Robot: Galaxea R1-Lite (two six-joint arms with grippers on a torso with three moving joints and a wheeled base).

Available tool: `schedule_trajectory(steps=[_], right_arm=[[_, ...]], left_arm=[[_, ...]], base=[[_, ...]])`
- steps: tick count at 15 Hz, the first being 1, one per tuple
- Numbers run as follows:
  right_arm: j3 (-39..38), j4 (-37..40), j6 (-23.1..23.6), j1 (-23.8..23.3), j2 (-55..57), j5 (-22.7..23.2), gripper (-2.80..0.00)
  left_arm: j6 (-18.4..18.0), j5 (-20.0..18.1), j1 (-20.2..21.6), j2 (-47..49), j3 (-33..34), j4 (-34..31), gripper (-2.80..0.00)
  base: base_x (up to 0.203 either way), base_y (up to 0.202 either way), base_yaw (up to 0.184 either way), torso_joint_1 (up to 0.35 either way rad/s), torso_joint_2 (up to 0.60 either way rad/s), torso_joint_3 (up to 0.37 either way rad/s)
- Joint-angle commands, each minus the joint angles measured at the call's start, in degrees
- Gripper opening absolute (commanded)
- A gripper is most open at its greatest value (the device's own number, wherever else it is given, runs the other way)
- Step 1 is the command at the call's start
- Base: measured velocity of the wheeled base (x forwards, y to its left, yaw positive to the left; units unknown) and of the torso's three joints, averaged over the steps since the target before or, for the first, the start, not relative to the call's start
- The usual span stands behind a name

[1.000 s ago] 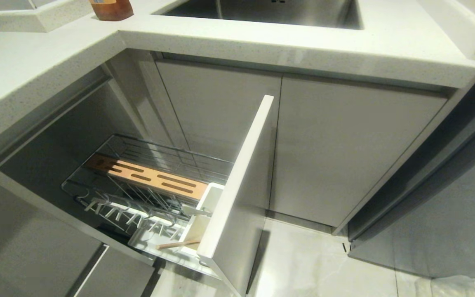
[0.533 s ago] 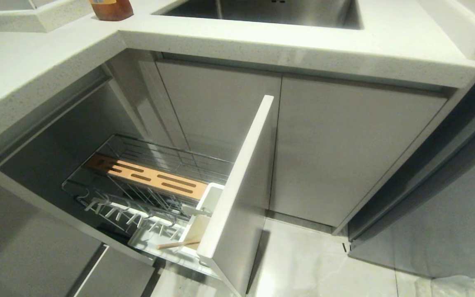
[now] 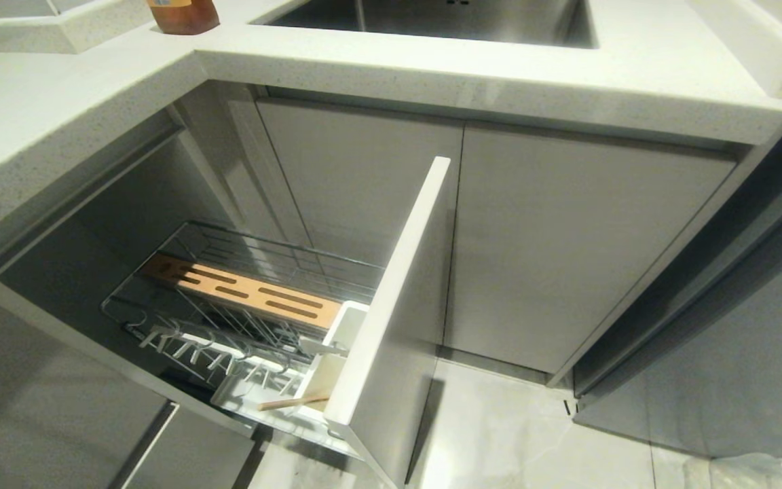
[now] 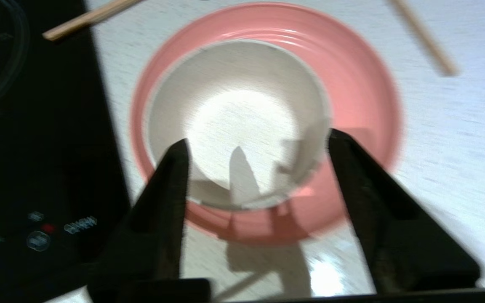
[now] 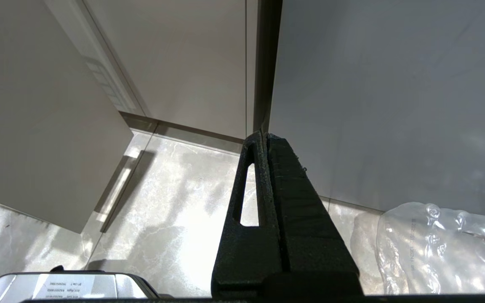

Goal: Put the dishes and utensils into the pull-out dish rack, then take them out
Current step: Close the cupboard

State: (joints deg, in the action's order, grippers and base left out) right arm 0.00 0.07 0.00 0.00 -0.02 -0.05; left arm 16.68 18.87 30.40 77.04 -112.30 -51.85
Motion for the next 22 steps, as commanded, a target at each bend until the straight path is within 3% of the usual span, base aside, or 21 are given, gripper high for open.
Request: schedule_trajectory(steps=[1,3,7,10,14,16,18,22], right_arm=[[0.0,0.0,0.0,0.0,0.0,0.0,-2.8],[0.0,0.0,0.0,0.0,0.0,0.0,-2.8],[0.0,0.0,0.0,0.0,0.0,0.0,-2.8],[0.0,0.0,0.0,0.0,0.0,0.0,-2.8],[0.0,0.0,0.0,0.0,0.0,0.0,-2.8],[0.0,0.0,0.0,0.0,0.0,0.0,-2.8],[0.0,-0.1,0.0,0.0,0.0,0.0,-2.8],[0.0,0.0,0.0,0.0,0.0,0.0,-2.8]], left_arm=[[1.8,0.1,-3.9,-3.3,0.0,-0.2,-2.8],[4.9,0.0,-8.8,-5.4,0.0,0.4,-2.8],[12.1,-0.3,-23.3,-9.8,0.1,1.4,-2.8],[16.3,-0.4,-38.9,-12.9,2.5,2.6,-2.8],[19.1,-1.3,-63.6,-16.2,8.2,4.6,-2.8],[20.0,-7.1,-74.0,-16.4,12.8,5.0,-2.8],[20.4,-16.5,-79.5,-14.4,17.6,5.2,-2.8],[20.8,-27.7,-81.5,-7.2,19.9,5.1,-2.8]], base=[[0.0,0.0,0.0,0.0,0.0,0.0],[0.0,0.0,0.0,0.0,0.0,0.0],[0.0,0.0,0.0,0.0,0.0,0.0],[0.0,0.0,0.0,0.0,0.0,0.0],[0.0,0.0,0.0,0.0,0.0,0.0],[0.0,0.0,0.0,0.0,0.0,0.0],[0.0,0.0,0.0,0.0,0.0,0.0],[0.0,0.0,0.0,0.0,0.0,0.0]])
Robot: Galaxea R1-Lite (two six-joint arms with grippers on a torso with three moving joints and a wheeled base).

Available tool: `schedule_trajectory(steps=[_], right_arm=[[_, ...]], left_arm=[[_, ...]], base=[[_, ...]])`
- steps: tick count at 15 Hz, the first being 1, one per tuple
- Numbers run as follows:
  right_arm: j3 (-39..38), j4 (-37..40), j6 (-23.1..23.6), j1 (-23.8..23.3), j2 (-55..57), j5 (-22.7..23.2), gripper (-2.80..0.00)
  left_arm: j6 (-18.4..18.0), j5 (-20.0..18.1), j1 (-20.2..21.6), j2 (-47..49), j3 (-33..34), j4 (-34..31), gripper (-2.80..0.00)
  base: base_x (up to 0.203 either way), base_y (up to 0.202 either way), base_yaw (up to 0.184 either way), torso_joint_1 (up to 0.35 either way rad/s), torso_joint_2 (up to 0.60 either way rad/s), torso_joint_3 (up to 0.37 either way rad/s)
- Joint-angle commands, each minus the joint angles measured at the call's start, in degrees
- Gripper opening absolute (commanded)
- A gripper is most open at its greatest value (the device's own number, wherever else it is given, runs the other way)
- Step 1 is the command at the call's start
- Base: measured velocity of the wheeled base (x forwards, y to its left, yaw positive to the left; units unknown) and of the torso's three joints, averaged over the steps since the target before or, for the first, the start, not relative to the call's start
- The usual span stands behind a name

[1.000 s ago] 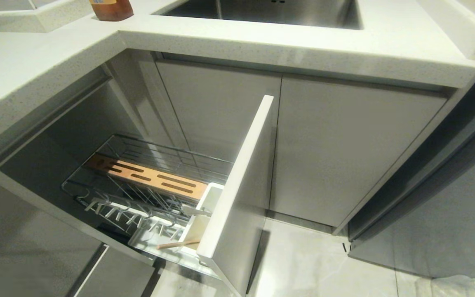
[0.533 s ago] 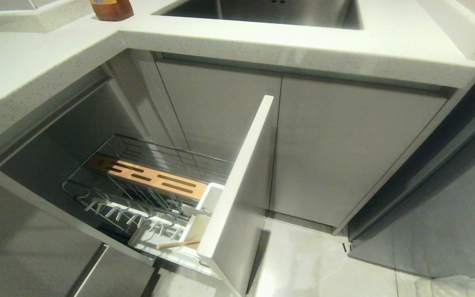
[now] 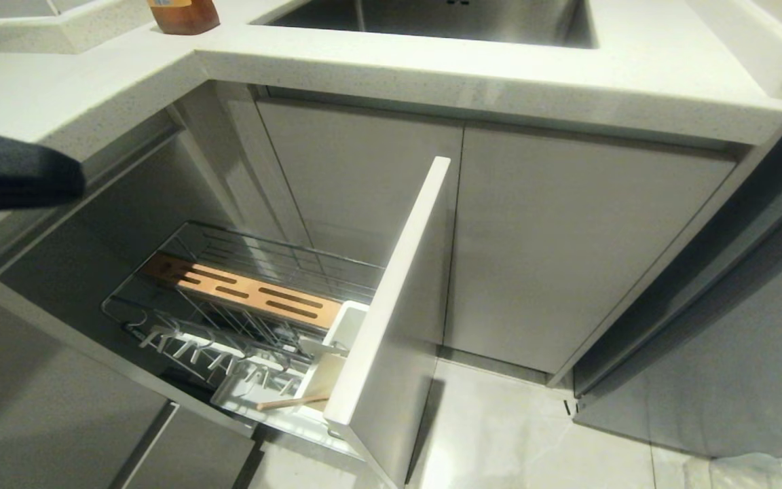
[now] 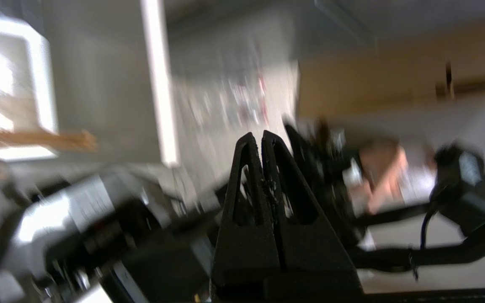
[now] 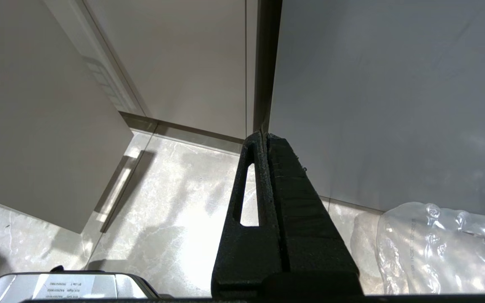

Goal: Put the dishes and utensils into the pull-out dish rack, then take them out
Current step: Close the cupboard

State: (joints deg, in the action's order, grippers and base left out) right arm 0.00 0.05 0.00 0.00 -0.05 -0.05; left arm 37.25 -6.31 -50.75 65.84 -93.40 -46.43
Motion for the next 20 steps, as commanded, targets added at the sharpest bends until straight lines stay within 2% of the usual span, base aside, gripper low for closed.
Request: schedule_trajectory(steps=[1,3,6,11,13,17,20], right_arm=[[0.0,0.0,0.0,0.0,0.0,0.0,-2.8],[0.0,0.0,0.0,0.0,0.0,0.0,-2.8],[0.0,0.0,0.0,0.0,0.0,0.0,-2.8],[0.0,0.0,0.0,0.0,0.0,0.0,-2.8],[0.0,0.0,0.0,0.0,0.0,0.0,-2.8],[0.0,0.0,0.0,0.0,0.0,0.0,-2.8],[0.0,0.0,0.0,0.0,0.0,0.0,-2.8]], left_arm=[[0.2,-3.9,0.5,5.1,1.5,-0.3,-2.8],[0.2,-6.2,1.7,8.4,1.8,-0.6,-2.8],[0.1,-7.1,2.1,14.3,1.9,-3.1,-2.8],[0.4,-9.6,-1.2,20.8,1.8,-5.6,-2.8],[2.1,-10.2,-2.0,21.7,1.5,-5.6,-2.8],[2.7,-9.6,-2.2,23.6,0.5,-6.3,-2.8],[2.7,-7.4,-2.2,24.8,0.1,-7.3,-2.8]], base=[[0.0,0.0,0.0,0.0,0.0,0.0],[0.0,0.0,0.0,0.0,0.0,0.0],[0.0,0.0,0.0,0.0,0.0,0.0],[0.0,0.0,0.0,0.0,0.0,0.0],[0.0,0.0,0.0,0.0,0.0,0.0],[0.0,0.0,0.0,0.0,0.0,0.0],[0.0,0.0,0.0,0.0,0.0,0.0]])
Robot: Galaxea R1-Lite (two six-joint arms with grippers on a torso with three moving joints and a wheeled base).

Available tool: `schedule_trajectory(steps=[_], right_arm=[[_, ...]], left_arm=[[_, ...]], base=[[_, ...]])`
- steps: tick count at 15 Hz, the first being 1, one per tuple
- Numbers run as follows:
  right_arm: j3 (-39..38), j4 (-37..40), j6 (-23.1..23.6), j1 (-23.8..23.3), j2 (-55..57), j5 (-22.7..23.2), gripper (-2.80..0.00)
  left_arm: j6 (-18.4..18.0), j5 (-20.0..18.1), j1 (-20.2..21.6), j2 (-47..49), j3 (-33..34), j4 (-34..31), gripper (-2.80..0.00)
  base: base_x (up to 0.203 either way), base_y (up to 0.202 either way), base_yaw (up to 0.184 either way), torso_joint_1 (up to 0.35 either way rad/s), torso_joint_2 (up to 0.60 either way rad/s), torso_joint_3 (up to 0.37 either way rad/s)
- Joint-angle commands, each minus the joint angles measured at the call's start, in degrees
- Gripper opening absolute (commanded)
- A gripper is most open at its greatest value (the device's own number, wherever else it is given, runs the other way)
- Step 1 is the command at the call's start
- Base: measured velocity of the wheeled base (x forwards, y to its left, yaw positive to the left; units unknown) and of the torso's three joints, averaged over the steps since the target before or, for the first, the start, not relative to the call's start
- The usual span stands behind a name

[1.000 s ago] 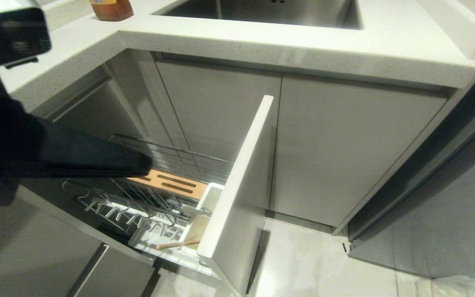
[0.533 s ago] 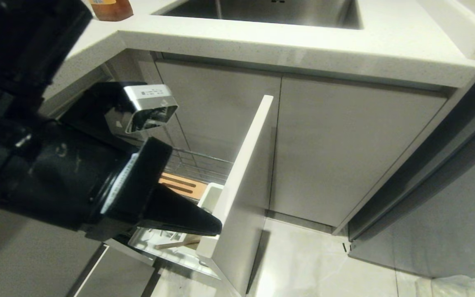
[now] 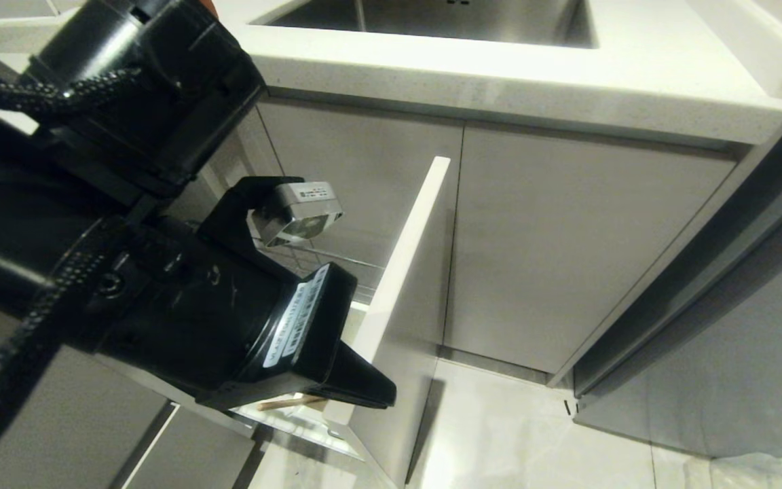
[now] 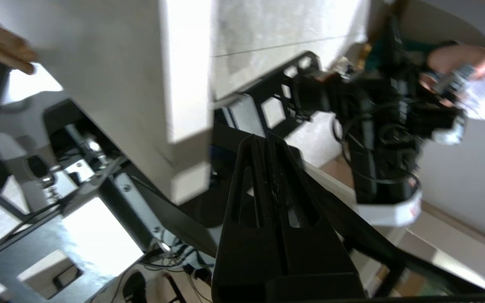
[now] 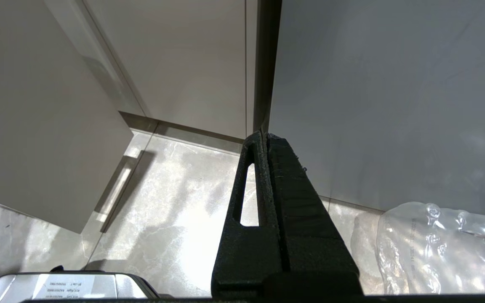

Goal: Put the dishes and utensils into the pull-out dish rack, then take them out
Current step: Close the cupboard

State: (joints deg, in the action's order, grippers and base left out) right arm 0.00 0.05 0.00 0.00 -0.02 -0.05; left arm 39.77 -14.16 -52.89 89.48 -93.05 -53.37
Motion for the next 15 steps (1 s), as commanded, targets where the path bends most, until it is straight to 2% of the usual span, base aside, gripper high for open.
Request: schedule_trajectory(steps=[1,2,6,11,13,15], right_arm=[[0.0,0.0,0.0,0.0,0.0,0.0,-2.8],[0.0,0.0,0.0,0.0,0.0,0.0,-2.8],[0.0,0.0,0.0,0.0,0.0,0.0,-2.8],[0.0,0.0,0.0,0.0,0.0,0.0,-2.8],[0.0,0.0,0.0,0.0,0.0,0.0,-2.8],[0.0,0.0,0.0,0.0,0.0,0.0,-2.8]], left_arm=[[0.2,0.9,0.0,1.6,-0.5,-0.7,-2.8],[0.1,1.7,0.0,1.8,-0.6,-1.3,-2.8],[0.0,9.1,0.1,2.6,-1.8,-3.2,-2.8],[-0.2,15.2,0.1,2.5,-3.3,-6.8,-2.8],[-0.2,20.8,0.4,2.5,-4.2,-9.0,-2.8],[-0.3,28.7,1.3,2.7,-4.3,-11.1,-2.8]], base=[[0.0,0.0,0.0,0.0,0.0,0.0],[0.0,0.0,0.0,0.0,0.0,0.0],[0.0,0.0,0.0,0.0,0.0,0.0],[0.0,0.0,0.0,0.0,0.0,0.0],[0.0,0.0,0.0,0.0,0.0,0.0],[0.0,0.0,0.0,0.0,0.0,0.0]])
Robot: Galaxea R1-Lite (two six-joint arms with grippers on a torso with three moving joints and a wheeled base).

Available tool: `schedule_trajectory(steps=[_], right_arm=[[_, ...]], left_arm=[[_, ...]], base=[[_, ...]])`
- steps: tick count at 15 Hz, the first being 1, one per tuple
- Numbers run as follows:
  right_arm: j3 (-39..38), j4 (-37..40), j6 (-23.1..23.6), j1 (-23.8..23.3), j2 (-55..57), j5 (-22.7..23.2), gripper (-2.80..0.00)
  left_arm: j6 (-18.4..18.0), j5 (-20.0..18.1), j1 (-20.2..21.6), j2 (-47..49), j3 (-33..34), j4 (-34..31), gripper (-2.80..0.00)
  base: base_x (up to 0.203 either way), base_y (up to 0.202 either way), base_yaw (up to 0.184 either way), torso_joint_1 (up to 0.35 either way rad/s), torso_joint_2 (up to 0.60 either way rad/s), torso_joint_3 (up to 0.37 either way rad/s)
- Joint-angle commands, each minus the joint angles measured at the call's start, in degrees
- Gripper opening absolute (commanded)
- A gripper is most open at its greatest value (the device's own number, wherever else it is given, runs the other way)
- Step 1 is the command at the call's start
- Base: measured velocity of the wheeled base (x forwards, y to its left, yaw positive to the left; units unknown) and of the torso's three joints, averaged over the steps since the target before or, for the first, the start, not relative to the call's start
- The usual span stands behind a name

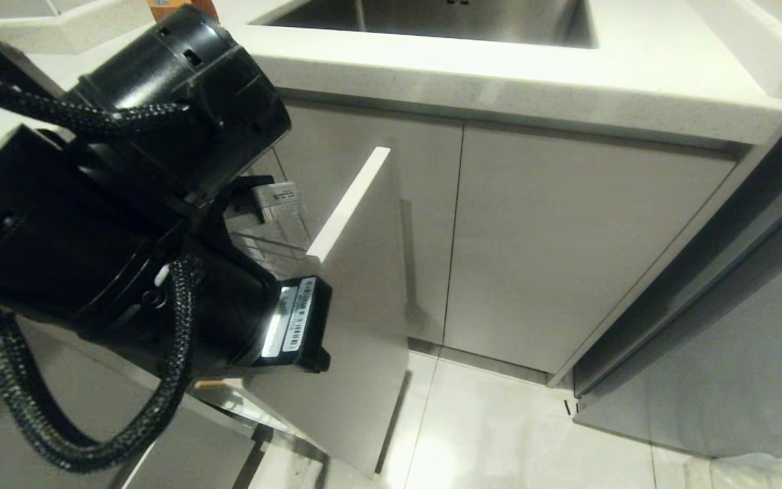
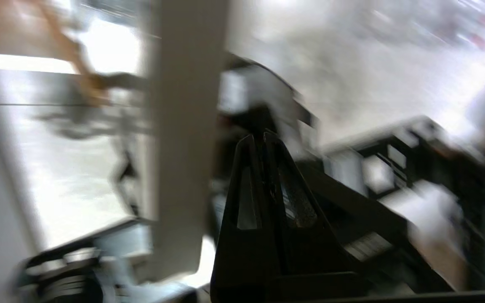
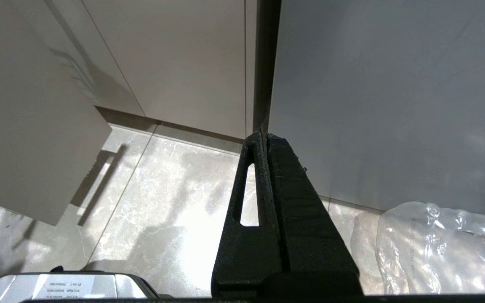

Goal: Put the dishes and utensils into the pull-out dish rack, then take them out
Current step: Close the cupboard

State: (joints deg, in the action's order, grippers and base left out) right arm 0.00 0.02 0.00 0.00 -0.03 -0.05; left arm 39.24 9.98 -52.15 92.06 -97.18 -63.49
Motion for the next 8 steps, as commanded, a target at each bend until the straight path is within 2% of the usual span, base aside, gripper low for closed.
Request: schedule_trajectory(steps=[1,4,8], right_arm=[[0.0,0.1,0.0,0.0,0.0,0.0,-2.8],[0.0,0.1,0.0,0.0,0.0,0.0,-2.8],[0.0,0.0,0.0,0.0,0.0,0.0,-2.8]], left_arm=[[0.2,8.5,1.1,0.2,0.0,-1.5,-2.8],[0.2,17.7,4.0,0.4,0.2,-3.7,-2.8],[0.2,31.6,10.2,-0.5,1.2,-4.3,-2.8]], base=[[0.0,0.0,0.0,0.0,0.0,0.0],[0.0,0.0,0.0,0.0,0.0,0.0],[0.0,0.0,0.0,0.0,0.0,0.0]])
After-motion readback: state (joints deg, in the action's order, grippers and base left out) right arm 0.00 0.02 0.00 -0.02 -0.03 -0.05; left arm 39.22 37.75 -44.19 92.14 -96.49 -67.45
